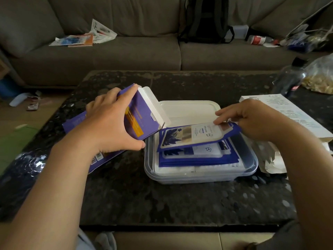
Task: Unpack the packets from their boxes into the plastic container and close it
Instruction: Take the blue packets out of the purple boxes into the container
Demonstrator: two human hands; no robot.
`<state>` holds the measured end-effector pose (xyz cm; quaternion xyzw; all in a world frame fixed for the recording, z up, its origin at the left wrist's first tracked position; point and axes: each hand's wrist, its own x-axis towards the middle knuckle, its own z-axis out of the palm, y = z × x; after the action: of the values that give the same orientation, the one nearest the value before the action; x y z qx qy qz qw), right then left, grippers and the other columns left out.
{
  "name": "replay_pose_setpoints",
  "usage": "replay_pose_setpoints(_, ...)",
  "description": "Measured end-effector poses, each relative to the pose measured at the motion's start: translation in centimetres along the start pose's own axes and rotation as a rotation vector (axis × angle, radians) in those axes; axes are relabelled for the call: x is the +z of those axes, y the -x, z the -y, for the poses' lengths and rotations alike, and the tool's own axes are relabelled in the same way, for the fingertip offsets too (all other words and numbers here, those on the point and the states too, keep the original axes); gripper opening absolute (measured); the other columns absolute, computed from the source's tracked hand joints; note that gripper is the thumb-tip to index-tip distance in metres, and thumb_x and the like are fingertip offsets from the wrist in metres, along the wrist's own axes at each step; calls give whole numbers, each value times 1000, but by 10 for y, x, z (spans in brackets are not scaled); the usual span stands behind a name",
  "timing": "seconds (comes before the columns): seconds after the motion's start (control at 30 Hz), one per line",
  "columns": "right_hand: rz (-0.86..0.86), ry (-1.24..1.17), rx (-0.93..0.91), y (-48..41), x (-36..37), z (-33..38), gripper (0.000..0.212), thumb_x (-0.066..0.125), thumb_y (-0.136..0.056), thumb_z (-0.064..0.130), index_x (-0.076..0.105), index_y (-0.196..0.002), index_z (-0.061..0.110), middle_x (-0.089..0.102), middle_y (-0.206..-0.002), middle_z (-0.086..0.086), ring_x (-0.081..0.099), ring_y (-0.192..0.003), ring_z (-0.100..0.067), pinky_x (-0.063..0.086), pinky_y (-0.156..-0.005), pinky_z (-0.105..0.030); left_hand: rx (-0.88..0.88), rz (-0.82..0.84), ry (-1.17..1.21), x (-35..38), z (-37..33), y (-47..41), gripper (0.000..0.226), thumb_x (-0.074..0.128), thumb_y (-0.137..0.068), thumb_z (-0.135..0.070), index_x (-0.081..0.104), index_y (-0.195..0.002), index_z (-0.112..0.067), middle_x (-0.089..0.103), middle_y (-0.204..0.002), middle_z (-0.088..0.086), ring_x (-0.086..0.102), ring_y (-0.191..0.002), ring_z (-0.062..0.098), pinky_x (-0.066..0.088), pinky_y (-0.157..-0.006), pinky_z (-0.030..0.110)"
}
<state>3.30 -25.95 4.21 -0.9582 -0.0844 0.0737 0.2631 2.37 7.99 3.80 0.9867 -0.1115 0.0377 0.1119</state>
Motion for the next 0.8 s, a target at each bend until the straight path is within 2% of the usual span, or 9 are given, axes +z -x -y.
replay_pose_setpoints(0.03,-15,-6,18,2,-2,1,54,52,-92,-10,79,-99,35,63,-129,16,51,-116,-5,51,-83,-21,1,-1,-3,0,-1,0,143,87,-47,-66,-6,-154,-45,16,-158,-5,19,-146,30,21,-117,53)
replay_pose_setpoints(0.1,-60,-22,32,4,-7,2,63,45,-88,-15,80,-97,36,67,-128,14,56,-115,-7,53,-91,-29,4,4,-12,-1,-2,1,143,88,-49,-66,-6,-154,-44,14,-159,-5,18,-146,30,21,-117,53)
replay_pose_setpoints(0.17,-82,3,38,7,-8,6,61,45,-90,-13,78,-100,38,69,-123,9,60,-107,-7,54,-92,-33,5,10,-18,-1,-3,1,142,87,-49,-65,-6,-154,-44,13,-160,-5,17,-146,30,20,-117,54)
replay_pose_setpoints(0.23,-48,58,4,7,1,18,46,49,-98,0,73,-114,36,67,-123,10,59,-103,-4,49,-90,-27,7,11,-22,-1,-5,0,143,88,-49,-65,-6,-154,-43,13,-160,-4,18,-146,30,20,-118,54)
replay_pose_setpoints(0.3,5,101,-65,3,21,32,34,52,-103,21,63,-131,36,63,-132,10,57,-111,-7,46,-95,-27,7,12,-21,-1,-7,0,142,88,-49,-65,-5,-154,-43,13,-160,-4,18,-146,30,20,-118,54)
replay_pose_setpoints(0.4,112,125,-97,-3,56,48,48,52,-99,51,48,-144,35,54,-146,9,52,-128,-16,44,-102,-35,16,9,-14,0,-9,1,142,88,-49,-65,-5,-155,-43,14,-159,-5,18,-146,29,20,-118,53)
replay_pose_setpoints(0.53,161,307,-192,-10,87,50,68,37,-94,72,36,-150,34,51,-147,8,50,-133,-19,44,-109,-44,20,23,-9,0,-8,2,143,86,-47,-68,-6,-154,-44,14,-159,-5,18,-146,29,20,-118,53)
replay_pose_setpoints(0.63,124,376,-175,-9,97,44,74,24,-92,77,27,-154,37,40,-156,8,40,-142,-20,34,-117,-47,26,17,-10,0,-8,3,143,85,-47,-69,-6,-154,-43,15,-158,-5,20,-145,28,20,-117,52)
replay_pose_setpoints(0.8,128,444,-197,-3,98,44,75,18,-90,79,19,-155,41,32,-160,7,31,-147,-20,25,-120,-46,37,16,-7,1,-9,3,142,86,-49,-66,-6,-154,-43,16,-157,-5,20,-144,28,21,-117,51)
